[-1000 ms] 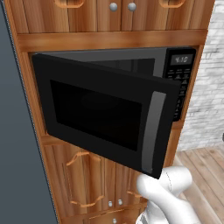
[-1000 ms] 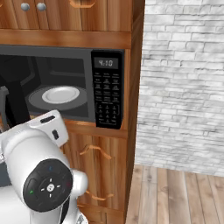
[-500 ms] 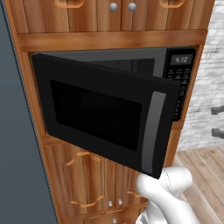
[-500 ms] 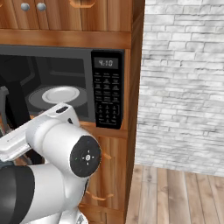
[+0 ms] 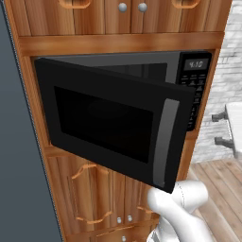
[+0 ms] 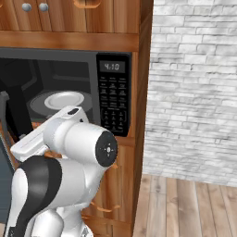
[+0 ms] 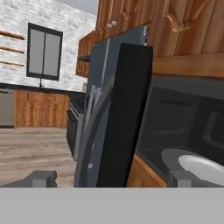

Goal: Pick the marshmallow from the counter and place it in the microwave. Then turn on the microwave.

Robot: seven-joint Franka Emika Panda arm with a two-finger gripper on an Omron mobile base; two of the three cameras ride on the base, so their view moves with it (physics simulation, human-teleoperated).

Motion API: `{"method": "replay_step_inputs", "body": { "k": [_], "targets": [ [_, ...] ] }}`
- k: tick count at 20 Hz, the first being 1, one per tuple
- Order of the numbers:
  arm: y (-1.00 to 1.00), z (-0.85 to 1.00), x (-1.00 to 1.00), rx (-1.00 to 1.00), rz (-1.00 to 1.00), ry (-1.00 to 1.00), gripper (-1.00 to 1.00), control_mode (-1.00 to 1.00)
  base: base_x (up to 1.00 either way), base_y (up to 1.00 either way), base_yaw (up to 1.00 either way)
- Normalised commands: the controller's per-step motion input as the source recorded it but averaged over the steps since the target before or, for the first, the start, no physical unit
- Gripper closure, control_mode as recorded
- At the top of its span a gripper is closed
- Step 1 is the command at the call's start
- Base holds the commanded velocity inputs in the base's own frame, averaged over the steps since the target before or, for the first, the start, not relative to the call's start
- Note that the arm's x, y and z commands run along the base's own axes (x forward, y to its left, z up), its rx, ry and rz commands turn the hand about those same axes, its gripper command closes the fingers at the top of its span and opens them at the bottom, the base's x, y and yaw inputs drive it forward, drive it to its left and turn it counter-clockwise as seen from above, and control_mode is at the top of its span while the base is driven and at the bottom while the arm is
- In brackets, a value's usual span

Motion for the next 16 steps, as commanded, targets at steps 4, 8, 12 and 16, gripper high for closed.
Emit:
{"method": "replay_step_inputs", "body": {
  "k": [4,8,12,16],
  "targets": [
    [0.09,-0.22,0.34,0.0,0.07,-0.04,-1.0,-1.0,0.0,0.0,0.0],
    [0.14,-0.21,0.3,0.0,0.05,-0.03,-1.0,-1.0,0.0,0.0,0.0],
    [0.12,-0.17,0.29,0.0,0.03,-0.04,-1.0,-1.0,0.0,0.0,0.0],
    [0.05,-0.12,0.35,0.0,0.03,-0.04,-1.0,-1.0,0.0,0.0,0.0]
  ]
}}
